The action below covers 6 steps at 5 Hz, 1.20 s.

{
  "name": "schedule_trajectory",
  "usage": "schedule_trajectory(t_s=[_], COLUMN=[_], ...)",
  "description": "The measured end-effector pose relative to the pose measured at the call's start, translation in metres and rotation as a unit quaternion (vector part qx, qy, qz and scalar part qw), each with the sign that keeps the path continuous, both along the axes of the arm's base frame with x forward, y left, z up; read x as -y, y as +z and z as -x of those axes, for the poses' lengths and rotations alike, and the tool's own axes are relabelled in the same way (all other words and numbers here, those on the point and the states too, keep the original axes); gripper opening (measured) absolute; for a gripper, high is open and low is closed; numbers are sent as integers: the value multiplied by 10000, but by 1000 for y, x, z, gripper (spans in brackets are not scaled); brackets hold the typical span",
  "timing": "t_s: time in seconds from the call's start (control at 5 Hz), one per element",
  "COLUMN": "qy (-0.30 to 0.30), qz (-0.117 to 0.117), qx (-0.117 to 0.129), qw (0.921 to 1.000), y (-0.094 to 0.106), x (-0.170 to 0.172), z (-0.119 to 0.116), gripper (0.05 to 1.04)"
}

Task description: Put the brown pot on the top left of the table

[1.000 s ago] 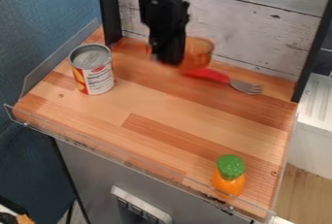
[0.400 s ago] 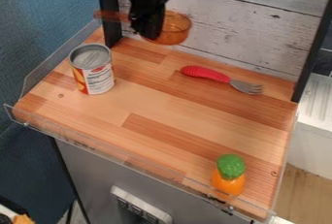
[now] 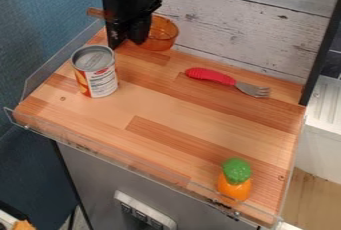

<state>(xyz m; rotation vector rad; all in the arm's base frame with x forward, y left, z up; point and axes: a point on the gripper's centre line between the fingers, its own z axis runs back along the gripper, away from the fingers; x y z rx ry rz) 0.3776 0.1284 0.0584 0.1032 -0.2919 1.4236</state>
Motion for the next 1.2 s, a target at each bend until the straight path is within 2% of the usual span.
schedule_trajectory(t_s=[0.2,0.4,0.8,1.0,1.2], qy=[-358,-539,-624,-580,-499], qz=[235,341,363,403,340], qx=[-186,-295,-387,-548,-716], qw=[9989,9975,9966,9960,9956], y=[-15,-24,-32,-41,-41], x=[-2,2,13,16,18], z=[3,3,8,11,14], gripper=[68,68,68,94,268])
